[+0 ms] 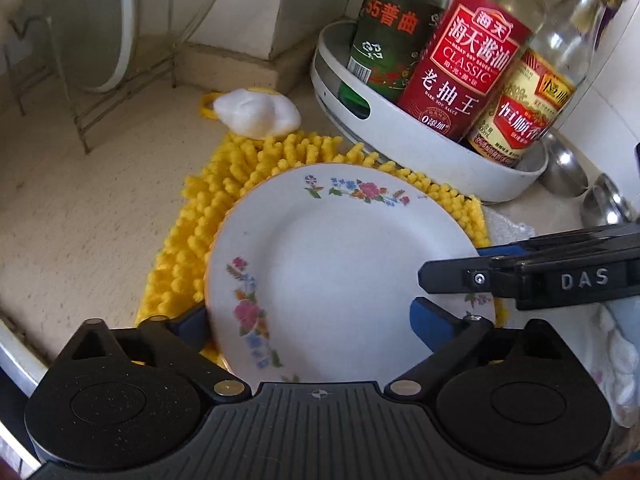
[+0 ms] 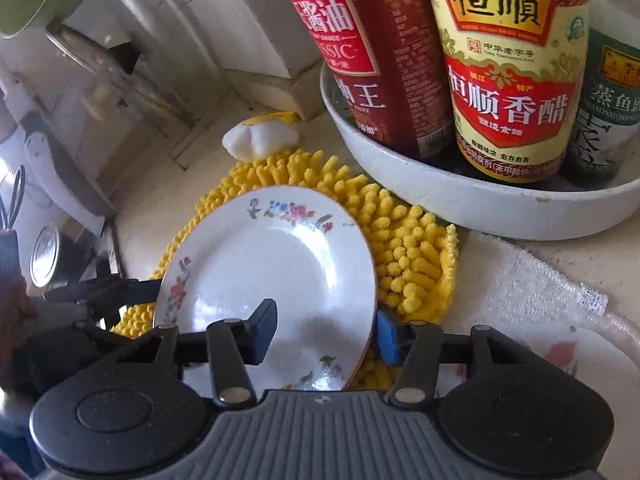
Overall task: Organize plates and bowls
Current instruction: 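Close both grippers on the floral plate rim and tilt it up, then lift the floral plate with both grippers toward the pink-flower plates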
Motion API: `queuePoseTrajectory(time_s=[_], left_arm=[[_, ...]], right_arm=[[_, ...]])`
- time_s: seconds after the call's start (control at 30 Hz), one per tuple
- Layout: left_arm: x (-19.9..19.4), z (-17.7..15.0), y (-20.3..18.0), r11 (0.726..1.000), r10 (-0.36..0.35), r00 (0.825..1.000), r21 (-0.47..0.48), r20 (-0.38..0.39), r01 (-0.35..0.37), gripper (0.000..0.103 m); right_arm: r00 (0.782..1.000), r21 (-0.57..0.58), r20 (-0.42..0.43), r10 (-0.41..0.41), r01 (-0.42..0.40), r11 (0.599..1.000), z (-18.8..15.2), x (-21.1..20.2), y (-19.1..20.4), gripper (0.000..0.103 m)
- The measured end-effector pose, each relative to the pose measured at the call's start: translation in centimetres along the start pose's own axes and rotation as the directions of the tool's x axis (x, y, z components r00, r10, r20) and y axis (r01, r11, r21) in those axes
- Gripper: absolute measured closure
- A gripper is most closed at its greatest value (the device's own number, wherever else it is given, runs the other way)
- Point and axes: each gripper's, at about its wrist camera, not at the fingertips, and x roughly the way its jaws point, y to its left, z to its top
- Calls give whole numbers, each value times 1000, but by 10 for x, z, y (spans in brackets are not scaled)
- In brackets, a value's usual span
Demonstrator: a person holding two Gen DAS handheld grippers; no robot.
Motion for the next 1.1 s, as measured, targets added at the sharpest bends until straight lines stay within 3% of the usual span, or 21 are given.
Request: queuePoseTrajectory(time_s=[0.17, 0.3, 0.4, 0.57, 0.77, 0.87, 1.03, 1.1], left_arm=[[1, 0, 5, 999, 48, 997, 6, 54, -48, 16], [-7, 2, 15, 996, 61, 996, -66, 59, -57, 33], [-14, 1, 20, 994, 54, 996, -99, 65, -47, 39], [-22, -1, 16, 996, 55, 995, -68, 88, -50, 38], [-17, -13, 20, 997, 22, 998, -77, 55, -18, 36], [-15, -16, 17, 999, 24, 997, -33, 75, -21, 34], [-10, -24, 5, 999, 8, 996, 49, 94, -13, 12], [-9, -24, 2, 999, 22, 995, 31, 99, -25, 14]], right_arm=[[1000, 17, 2, -6, 6, 1000, 0, 1, -4, 42], [999, -2, 5, -37, 37, 999, -4, -3, 5, 43], [999, 9, 12, -38, 38, 999, -4, -5, 9, 43], [999, 38, 9, -43, 42, 998, -6, -6, 9, 43], [999, 67, -5, -48, 48, 997, -10, -6, 7, 43], [998, 45, 1, -56, 56, 997, -12, -4, 10, 40], [998, -7, 23, -50, 50, 999, -17, -4, 17, 31], [998, -16, 25, -58, 58, 998, -18, -4, 18, 30]])
